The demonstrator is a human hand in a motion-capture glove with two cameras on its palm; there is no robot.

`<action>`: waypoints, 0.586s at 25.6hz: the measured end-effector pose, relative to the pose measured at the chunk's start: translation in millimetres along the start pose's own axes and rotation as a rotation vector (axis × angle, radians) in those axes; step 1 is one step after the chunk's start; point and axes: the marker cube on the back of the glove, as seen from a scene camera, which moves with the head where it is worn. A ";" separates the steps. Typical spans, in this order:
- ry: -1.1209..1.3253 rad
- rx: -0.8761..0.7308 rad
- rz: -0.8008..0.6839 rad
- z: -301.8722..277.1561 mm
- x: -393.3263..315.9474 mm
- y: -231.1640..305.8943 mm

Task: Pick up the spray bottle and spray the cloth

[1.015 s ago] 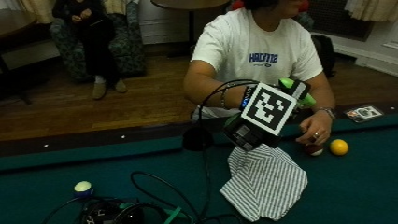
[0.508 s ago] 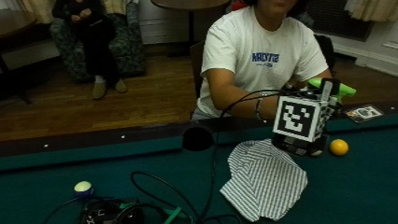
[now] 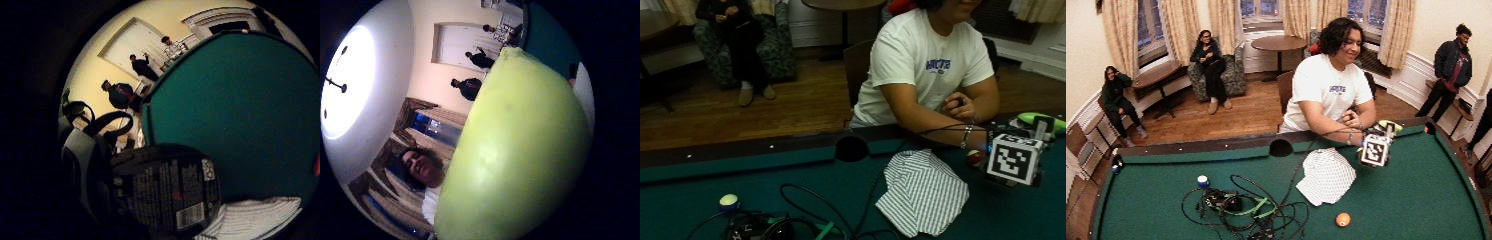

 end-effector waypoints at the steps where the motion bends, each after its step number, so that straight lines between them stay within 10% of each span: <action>1: 0.005 0.008 0.007 9.4 10.0 -5.1; 15: -0.114 0.113 -0.018 51.8 64.6 -51.9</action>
